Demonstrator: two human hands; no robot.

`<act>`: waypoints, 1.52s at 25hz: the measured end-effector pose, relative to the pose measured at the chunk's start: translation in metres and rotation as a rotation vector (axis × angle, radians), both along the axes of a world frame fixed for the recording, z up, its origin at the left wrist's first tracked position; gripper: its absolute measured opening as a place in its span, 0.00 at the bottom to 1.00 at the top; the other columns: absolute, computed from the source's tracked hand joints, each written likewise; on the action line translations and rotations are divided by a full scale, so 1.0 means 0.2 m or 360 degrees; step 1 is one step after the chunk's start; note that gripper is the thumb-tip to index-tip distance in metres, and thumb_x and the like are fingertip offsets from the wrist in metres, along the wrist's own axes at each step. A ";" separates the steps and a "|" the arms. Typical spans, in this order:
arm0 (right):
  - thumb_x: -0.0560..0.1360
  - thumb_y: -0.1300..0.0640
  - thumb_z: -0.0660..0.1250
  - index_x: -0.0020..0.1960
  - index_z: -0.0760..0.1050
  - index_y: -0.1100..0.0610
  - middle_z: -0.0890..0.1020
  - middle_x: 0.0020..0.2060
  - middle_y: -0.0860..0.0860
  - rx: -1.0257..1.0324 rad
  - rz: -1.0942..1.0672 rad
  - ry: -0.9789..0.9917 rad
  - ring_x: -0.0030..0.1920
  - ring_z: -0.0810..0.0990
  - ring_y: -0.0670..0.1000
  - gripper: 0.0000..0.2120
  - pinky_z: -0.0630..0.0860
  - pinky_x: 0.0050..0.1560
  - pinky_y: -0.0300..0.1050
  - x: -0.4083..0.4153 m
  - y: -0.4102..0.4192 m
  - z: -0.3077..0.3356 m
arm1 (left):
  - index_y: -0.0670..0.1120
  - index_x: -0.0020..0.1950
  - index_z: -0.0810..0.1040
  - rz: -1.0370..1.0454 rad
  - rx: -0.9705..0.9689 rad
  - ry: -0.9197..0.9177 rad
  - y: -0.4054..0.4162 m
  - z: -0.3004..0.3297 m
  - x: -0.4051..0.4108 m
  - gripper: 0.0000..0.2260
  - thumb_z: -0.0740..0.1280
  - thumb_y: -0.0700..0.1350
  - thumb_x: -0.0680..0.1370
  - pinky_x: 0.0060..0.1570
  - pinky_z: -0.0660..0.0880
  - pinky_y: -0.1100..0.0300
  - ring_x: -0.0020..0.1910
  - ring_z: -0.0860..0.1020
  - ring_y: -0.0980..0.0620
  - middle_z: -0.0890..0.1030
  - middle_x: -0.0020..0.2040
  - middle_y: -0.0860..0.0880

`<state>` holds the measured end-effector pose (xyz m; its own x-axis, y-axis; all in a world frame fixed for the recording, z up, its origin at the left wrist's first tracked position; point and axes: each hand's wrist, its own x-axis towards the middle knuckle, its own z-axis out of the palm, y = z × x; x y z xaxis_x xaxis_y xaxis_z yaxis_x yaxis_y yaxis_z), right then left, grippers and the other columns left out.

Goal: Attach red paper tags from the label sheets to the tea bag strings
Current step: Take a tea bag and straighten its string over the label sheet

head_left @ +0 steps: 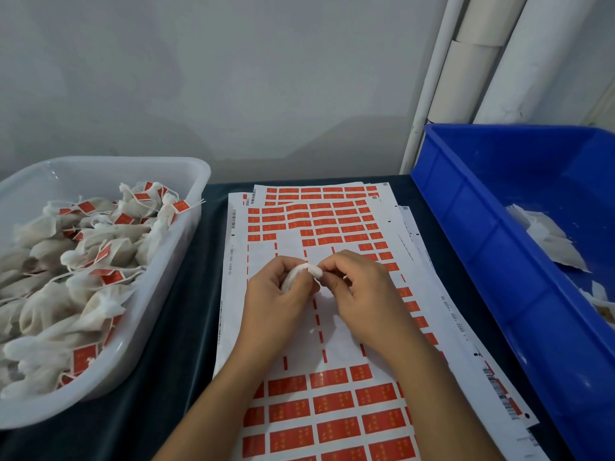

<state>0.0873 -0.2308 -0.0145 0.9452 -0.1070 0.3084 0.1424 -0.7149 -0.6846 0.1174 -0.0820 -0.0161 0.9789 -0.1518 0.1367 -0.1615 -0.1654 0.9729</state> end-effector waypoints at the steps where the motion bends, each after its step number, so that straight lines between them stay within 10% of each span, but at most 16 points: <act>1: 0.83 0.53 0.67 0.54 0.80 0.47 0.78 0.46 0.36 -0.0020 0.0006 0.0000 0.49 0.77 0.35 0.04 0.71 0.44 0.24 0.00 0.00 0.00 | 0.54 0.50 0.84 0.0003 0.0005 0.0012 0.00 0.00 0.00 0.04 0.69 0.50 0.81 0.42 0.79 0.67 0.46 0.84 0.56 0.85 0.43 0.57; 17: 0.79 0.47 0.71 0.56 0.80 0.39 0.81 0.52 0.33 0.0173 0.0028 -0.0201 0.56 0.79 0.38 0.06 0.75 0.52 0.26 -0.03 -0.01 0.03 | 0.53 0.47 0.82 -0.0104 0.0166 0.0107 0.01 0.01 -0.01 0.09 0.64 0.50 0.84 0.36 0.77 0.69 0.43 0.84 0.56 0.84 0.41 0.57; 26: 0.78 0.55 0.73 0.50 0.81 0.44 0.83 0.47 0.37 0.0509 0.0015 -0.0317 0.53 0.82 0.42 0.06 0.79 0.52 0.31 -0.04 0.01 0.06 | 0.53 0.40 0.84 -0.0331 -0.0142 0.0258 0.02 0.07 -0.04 0.15 0.66 0.53 0.84 0.52 0.80 0.54 0.44 0.83 0.49 0.85 0.42 0.47; 38: 0.75 0.48 0.73 0.55 0.83 0.47 0.82 0.51 0.37 0.0043 -0.0031 -0.0385 0.49 0.81 0.40 0.09 0.74 0.49 0.23 -0.07 0.02 0.06 | 0.52 0.37 0.83 -0.0271 -0.0166 0.0388 0.02 0.08 -0.04 0.18 0.64 0.51 0.85 0.60 0.80 0.40 0.45 0.83 0.44 0.85 0.41 0.46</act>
